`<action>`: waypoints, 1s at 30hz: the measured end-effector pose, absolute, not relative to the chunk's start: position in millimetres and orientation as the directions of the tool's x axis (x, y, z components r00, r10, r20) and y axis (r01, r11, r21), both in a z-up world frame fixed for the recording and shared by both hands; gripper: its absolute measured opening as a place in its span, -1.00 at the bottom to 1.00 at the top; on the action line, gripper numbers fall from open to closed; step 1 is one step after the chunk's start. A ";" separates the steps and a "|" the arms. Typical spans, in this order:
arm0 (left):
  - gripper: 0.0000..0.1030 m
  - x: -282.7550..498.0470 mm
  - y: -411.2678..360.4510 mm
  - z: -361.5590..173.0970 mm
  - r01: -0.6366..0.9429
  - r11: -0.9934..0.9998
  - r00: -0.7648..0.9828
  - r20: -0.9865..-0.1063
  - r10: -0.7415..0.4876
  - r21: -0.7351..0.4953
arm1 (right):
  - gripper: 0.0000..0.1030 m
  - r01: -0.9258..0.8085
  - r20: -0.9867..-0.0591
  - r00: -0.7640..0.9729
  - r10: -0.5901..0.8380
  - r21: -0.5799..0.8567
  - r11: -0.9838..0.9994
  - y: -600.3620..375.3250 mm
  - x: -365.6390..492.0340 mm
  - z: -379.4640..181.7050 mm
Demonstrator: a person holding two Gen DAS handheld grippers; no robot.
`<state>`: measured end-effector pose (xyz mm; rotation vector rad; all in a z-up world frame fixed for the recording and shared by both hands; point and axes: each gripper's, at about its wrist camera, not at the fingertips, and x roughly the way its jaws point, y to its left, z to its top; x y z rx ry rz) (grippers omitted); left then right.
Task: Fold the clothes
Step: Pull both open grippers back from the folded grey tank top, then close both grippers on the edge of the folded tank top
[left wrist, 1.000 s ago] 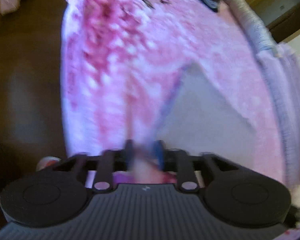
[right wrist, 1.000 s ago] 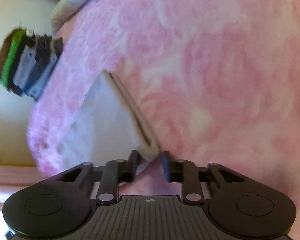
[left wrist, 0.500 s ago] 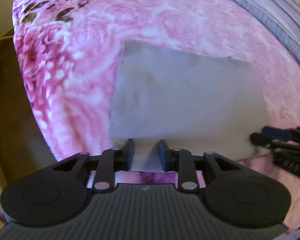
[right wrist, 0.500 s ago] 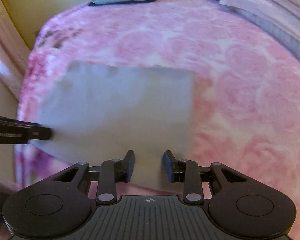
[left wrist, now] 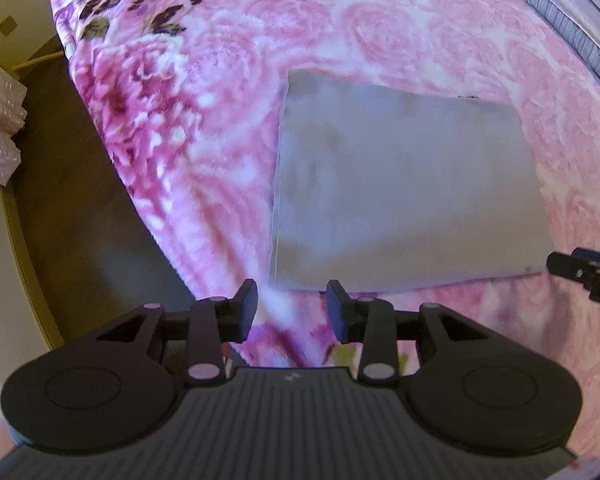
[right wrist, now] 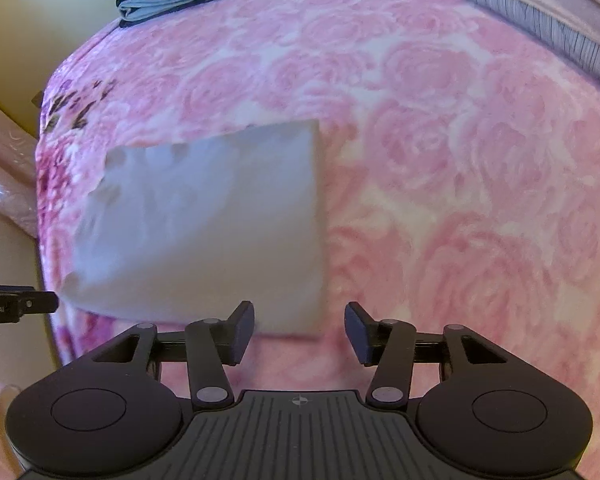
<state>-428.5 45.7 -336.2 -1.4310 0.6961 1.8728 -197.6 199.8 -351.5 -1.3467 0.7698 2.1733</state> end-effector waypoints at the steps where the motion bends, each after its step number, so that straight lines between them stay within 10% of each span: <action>1: -0.34 -428.0 44.4 -335.7 -0.774 -0.633 -0.174 -0.967 0.188 0.016 | -0.08 -0.645 -0.909 -0.408 0.087 0.219 -0.732 198.5 -197.5 -352.0; 12: -0.32 -434.6 31.1 -335.9 -0.765 -0.643 -0.145 -0.966 0.214 -0.028 | -0.07 -0.614 -0.899 -0.433 0.063 0.243 -0.751 189.6 -203.1 -354.8; 30: -0.32 -547.5 42.7 -390.2 -0.577 -0.623 0.111 -0.806 0.581 -0.528 | -0.06 -0.587 -0.707 -0.697 -0.123 0.661 -0.468 307.4 -204.0 -417.2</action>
